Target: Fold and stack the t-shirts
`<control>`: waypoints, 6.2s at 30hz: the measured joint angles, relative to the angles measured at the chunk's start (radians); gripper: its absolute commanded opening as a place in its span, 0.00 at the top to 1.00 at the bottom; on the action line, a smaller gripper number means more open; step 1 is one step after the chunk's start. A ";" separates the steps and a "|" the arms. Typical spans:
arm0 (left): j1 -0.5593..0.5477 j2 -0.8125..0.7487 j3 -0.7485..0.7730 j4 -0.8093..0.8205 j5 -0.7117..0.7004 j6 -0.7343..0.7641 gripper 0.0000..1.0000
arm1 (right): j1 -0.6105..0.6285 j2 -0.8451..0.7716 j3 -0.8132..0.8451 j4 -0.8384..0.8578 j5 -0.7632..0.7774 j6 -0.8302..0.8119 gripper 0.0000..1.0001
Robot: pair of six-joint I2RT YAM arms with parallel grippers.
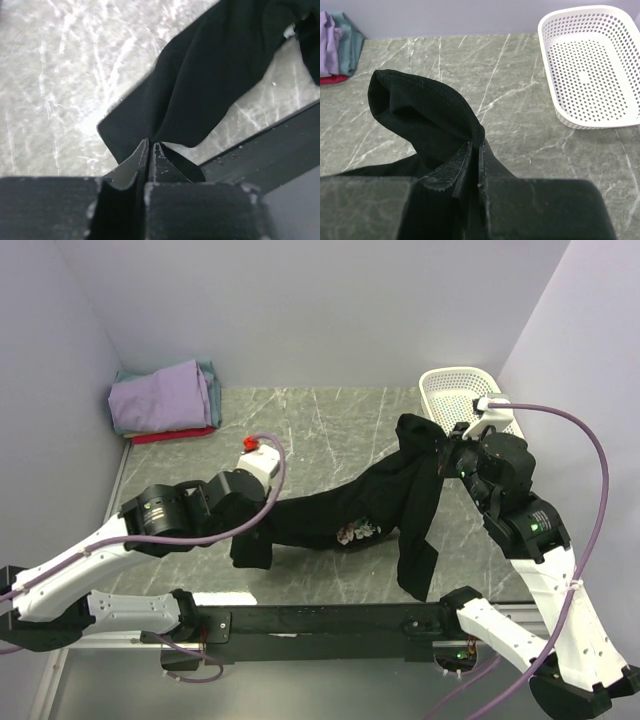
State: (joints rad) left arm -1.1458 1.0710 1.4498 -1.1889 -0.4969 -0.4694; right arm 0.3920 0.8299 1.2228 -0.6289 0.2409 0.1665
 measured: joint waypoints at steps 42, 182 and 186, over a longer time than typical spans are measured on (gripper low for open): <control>0.019 -0.309 0.536 -0.066 -0.076 -0.118 0.99 | 0.000 -0.320 0.161 -0.019 -0.146 -0.001 0.94; 0.420 0.430 -0.268 0.156 0.014 -0.186 0.99 | 0.001 0.513 -0.293 0.029 -0.386 0.152 0.89; 0.420 0.303 -0.206 0.025 0.037 -0.179 0.90 | 0.055 0.400 -0.312 -0.030 -0.448 0.155 0.89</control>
State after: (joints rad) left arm -0.7258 1.3735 1.2438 -1.1641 -0.4595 -0.6479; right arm 0.4469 1.2297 0.9112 -0.6590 -0.2073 0.3218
